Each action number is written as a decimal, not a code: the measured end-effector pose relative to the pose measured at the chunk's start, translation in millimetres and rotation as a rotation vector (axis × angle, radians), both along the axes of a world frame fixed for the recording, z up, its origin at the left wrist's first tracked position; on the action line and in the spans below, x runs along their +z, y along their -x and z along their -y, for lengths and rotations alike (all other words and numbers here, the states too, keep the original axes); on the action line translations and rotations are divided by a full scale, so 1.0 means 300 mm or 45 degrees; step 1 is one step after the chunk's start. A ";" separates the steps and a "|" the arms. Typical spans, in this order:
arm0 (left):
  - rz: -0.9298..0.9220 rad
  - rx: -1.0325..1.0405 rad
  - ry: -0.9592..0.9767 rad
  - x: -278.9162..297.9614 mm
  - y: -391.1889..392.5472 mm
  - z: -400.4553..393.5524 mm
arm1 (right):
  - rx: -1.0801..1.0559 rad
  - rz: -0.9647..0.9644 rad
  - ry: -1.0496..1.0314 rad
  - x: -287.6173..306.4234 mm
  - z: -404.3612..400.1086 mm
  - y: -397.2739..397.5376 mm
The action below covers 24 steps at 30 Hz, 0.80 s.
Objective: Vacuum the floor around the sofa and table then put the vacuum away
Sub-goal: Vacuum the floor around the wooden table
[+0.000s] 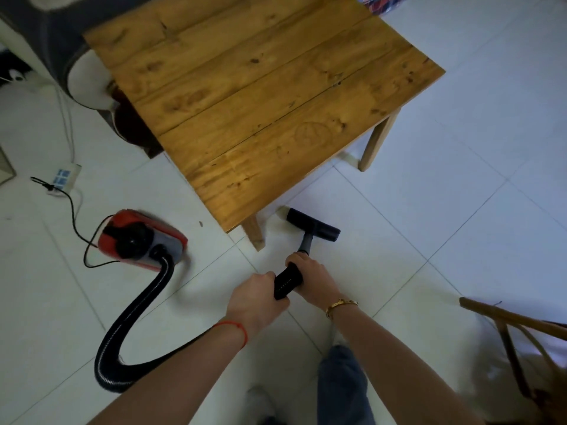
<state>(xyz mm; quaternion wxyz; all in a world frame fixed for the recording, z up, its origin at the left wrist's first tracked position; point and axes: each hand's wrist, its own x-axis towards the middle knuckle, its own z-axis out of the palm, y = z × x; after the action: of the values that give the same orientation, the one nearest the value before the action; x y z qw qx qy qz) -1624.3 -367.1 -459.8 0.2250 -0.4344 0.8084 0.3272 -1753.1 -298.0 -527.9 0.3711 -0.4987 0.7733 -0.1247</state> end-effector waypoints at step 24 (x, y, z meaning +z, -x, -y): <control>0.004 0.100 -0.041 -0.032 -0.231 -0.013 | 0.183 0.020 0.032 -0.034 0.038 -0.191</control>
<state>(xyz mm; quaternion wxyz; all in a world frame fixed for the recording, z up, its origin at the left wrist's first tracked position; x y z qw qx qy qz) -1555.1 -363.3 -469.4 0.2203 -0.4627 0.7851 0.3479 -1695.9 -309.6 -538.2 0.3788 -0.5564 0.7311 -0.1113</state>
